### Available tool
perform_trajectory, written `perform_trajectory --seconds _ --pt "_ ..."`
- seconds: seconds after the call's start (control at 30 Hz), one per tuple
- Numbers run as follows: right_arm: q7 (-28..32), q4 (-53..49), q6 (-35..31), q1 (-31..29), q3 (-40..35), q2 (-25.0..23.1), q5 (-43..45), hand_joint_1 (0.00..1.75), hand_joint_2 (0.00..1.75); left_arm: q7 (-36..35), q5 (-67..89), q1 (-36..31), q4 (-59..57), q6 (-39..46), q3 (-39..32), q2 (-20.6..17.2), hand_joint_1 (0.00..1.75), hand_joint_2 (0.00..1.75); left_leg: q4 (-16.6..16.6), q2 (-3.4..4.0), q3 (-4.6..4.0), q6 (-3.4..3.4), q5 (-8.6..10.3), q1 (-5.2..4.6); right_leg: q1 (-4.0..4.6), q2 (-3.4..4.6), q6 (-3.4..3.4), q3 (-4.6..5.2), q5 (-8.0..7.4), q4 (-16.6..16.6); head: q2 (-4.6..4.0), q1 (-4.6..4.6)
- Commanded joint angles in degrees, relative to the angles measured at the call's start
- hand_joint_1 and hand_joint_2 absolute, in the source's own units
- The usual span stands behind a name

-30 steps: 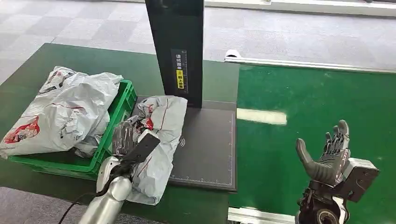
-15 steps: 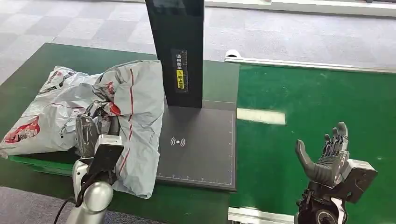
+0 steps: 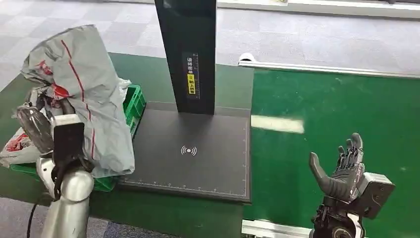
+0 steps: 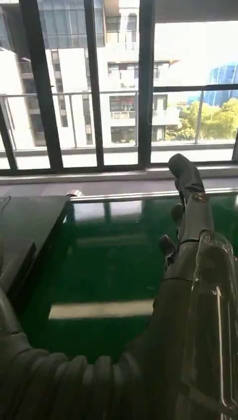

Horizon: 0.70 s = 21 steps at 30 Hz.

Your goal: Moved the parcel from conveyor to table for the left to box.

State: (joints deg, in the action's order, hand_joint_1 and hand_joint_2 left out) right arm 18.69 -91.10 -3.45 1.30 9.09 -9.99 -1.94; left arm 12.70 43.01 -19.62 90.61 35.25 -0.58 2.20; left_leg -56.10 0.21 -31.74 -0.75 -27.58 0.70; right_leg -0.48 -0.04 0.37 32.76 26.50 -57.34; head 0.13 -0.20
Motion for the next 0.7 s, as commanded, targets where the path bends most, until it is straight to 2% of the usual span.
perform_trajectory --seconds 0.03,0.23,0.4,0.63,0.67,0.7 --pt "-0.97 1.71 0.08 -0.81 -1.85 1.91 1.52 0.0 1.75 -4.57 5.04 -25.33 -38.46 0.34 -15.84 -10.41 1.75 1.75 0.03 -0.07 -0.03 -0.05 0.15 0.02 0.03 -0.07 -0.09 0.06 -0.08 -0.05 0.0 -0.02" --pt "-1.34 1.63 -0.66 -0.07 -2.05 2.02 1.83 0.0 1.75 -10.2 13.8 -32.76 -56.36 3.87 -17.1 -15.72 1.75 1.75 0.05 0.12 0.08 -0.11 0.12 0.05 0.06 0.1 -0.12 0.07 -0.06 -0.15 0.0 -0.04" --pt "-1.49 1.65 -1.03 0.38 -2.38 2.41 2.09 0.0 1.75 -14.32 20.93 -33.19 -60.15 4.75 -18.21 -16.38 1.75 1.75 0.05 0.09 0.01 -0.08 0.11 0.05 0.07 0.09 -0.1 0.09 -0.06 -0.09 0.0 -0.02" --pt "-1.49 1.65 -1.03 0.38 -2.38 2.41 2.09 0.0 1.75 -14.32 20.93 -33.19 -60.15 4.75 -18.21 -16.38 1.75 1.75 0.02 0.06 -0.08 -0.09 0.12 0.06 0.08 0.06 -0.1 0.15 -0.07 -0.11 0.0 0.0" --pt "-1.58 1.78 -1.2 0.28 -2.42 2.57 2.23 0.0 1.75 -17.46 23.96 -33.7 -63.06 3.56 -16.9 -17.0 1.75 1.75 0.03 0.0 -0.07 -0.09 0.13 0.06 0.07 -0.01 -0.1 0.12 -0.06 -0.1 0.0 0.0" --pt "-1.69 1.92 -1.47 0.36 -2.65 3.09 2.47 0.0 1.75 -21.22 26.64 -35.19 -67.22 -1.41 -15.79 -17.48 1.75 1.75 0.01 0.04 -0.08 -0.11 0.11 0.06 0.07 0.04 -0.1 0.14 -0.05 -0.12 0.0 0.0"
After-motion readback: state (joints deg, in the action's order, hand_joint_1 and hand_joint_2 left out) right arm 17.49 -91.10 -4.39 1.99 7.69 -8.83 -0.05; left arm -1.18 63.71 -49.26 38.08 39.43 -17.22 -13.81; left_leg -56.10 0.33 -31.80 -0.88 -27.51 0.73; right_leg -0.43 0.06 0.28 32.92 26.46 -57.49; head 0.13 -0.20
